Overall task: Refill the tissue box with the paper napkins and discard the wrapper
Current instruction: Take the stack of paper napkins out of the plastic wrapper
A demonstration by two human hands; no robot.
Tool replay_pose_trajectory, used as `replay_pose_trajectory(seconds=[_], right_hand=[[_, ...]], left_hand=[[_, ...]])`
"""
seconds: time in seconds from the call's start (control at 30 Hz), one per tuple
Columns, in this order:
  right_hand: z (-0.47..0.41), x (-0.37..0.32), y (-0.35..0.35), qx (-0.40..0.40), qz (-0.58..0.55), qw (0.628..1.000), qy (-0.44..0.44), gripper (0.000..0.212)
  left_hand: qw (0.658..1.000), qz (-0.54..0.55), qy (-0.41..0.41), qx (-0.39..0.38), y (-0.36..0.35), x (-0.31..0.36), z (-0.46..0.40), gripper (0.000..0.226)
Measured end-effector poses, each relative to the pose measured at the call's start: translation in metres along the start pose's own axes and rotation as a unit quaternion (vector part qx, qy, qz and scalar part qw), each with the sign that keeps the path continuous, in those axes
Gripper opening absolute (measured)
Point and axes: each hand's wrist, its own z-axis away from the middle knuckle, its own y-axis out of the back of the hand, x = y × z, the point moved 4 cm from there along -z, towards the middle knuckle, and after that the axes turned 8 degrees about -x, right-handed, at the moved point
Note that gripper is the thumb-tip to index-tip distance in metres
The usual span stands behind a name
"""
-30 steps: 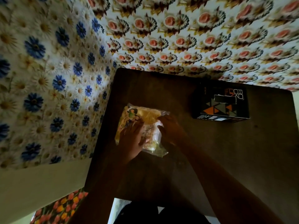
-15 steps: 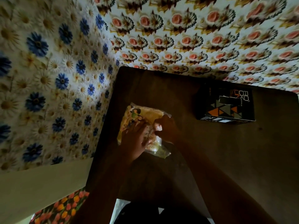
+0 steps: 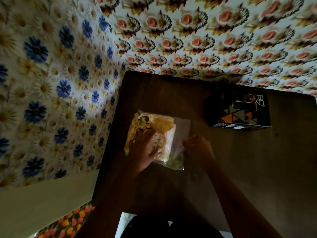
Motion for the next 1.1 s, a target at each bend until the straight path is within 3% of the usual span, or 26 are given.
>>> replay_pose_trajectory(seconds=[0.07,0.13,0.2,0.23,0.3,0.37,0.43,0.53,0.63,0.8,0.83,0.93,0.97,1.03,1.1], right_hand=[[0.009,0.007,-0.001,0.015,0.061,0.998,-0.024,0.017],[0.016,-0.001,-0.005,0.073,0.112,0.991,-0.011,0.017],[0.017,-0.021,-0.008,0.121,0.171,0.975,0.073,0.03],[0.015,-0.03,-0.013,0.109,0.148,0.977,0.107,0.03],[0.006,-0.041,-0.026,0.046,0.117,0.985,0.119,0.027],[-0.003,-0.039,-0.035,0.032,0.059,0.994,0.088,0.023],[-0.01,-0.029,-0.037,0.069,0.058,0.995,0.041,0.023],[-0.012,-0.01,-0.04,0.085,0.109,0.99,0.005,0.029],[-0.009,0.006,-0.044,0.072,0.023,0.996,-0.037,0.04],[-0.005,0.006,-0.035,0.095,-0.11,0.987,-0.072,0.032],[-0.005,0.007,-0.033,0.098,-0.153,0.979,-0.092,0.03],[-0.003,0.009,-0.029,0.085,-0.327,0.935,-0.109,0.033],[-0.003,0.009,-0.028,0.073,-0.387,0.914,-0.101,0.033],[-0.001,0.007,-0.026,0.043,-0.517,0.85,-0.091,0.029],[-0.001,0.007,-0.029,-0.01,-0.66,0.745,-0.092,0.027]], left_hand=[[0.994,0.045,-0.04,0.088,0.008,-0.001,-0.001,0.059],[0.981,0.06,-0.027,0.185,0.02,-0.002,0.0,0.039],[0.968,0.067,0.054,0.235,0.034,-0.004,0.002,0.039],[0.961,0.078,0.114,0.238,0.035,-0.01,0.0,0.045],[0.946,0.12,0.239,0.183,0.034,-0.027,-0.008,0.071],[0.927,0.199,0.297,0.108,0.032,-0.04,-0.018,0.091],[0.915,0.262,0.297,0.073,0.029,-0.047,-0.025,0.081],[0.926,0.255,0.272,0.053,0.031,-0.052,-0.032,0.06],[0.929,0.284,0.235,0.042,0.032,-0.047,-0.035,0.037],[0.907,0.349,0.233,0.04,0.028,-0.053,-0.034,0.08],[0.9,0.368,0.232,0.034,0.028,-0.052,-0.035,0.074],[0.883,0.41,0.225,0.036,0.029,-0.045,-0.034,0.024],[0.88,0.416,0.226,0.037,0.03,-0.042,-0.033,0.022],[0.855,0.455,0.245,0.037,0.028,-0.044,-0.031,0.023],[0.828,0.496,0.259,0.038,0.027,-0.047,-0.028,0.023]])
